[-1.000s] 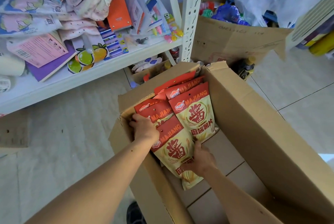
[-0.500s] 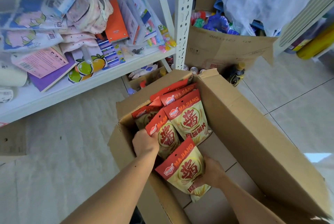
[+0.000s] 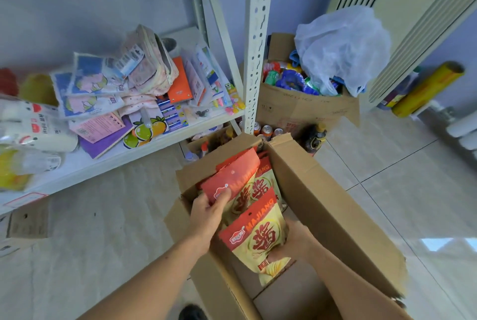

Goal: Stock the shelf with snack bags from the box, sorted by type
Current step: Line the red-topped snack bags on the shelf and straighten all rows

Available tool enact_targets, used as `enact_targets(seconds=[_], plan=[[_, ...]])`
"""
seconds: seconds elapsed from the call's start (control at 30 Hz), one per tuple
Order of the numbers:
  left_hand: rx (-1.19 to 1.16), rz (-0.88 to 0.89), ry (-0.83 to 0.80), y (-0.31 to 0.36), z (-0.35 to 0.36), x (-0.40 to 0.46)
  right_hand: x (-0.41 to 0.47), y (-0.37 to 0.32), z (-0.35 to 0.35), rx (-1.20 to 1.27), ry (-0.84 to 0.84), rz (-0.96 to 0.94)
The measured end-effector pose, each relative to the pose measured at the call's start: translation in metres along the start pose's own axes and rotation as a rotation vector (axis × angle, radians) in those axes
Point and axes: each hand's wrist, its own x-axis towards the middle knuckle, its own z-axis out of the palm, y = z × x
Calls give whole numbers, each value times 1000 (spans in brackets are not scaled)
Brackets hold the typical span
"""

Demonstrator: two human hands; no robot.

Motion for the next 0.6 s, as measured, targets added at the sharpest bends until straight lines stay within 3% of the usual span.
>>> enact_targets(seconds=[0.1,0.2,0.4,0.6], plan=[[-216,-90,-65,43,-7,-18,-25,-28,-22,134,-27,-41],[-349,-44,-105,89,-14,-35,-55,-63,-43,230,-47,-124],[-365,94,-149,182,-37,-74,-114,-139,-75,337,63,-244],[-330,294,-89,270,-81,-115,-174,-229,-101,383,124,-403]])
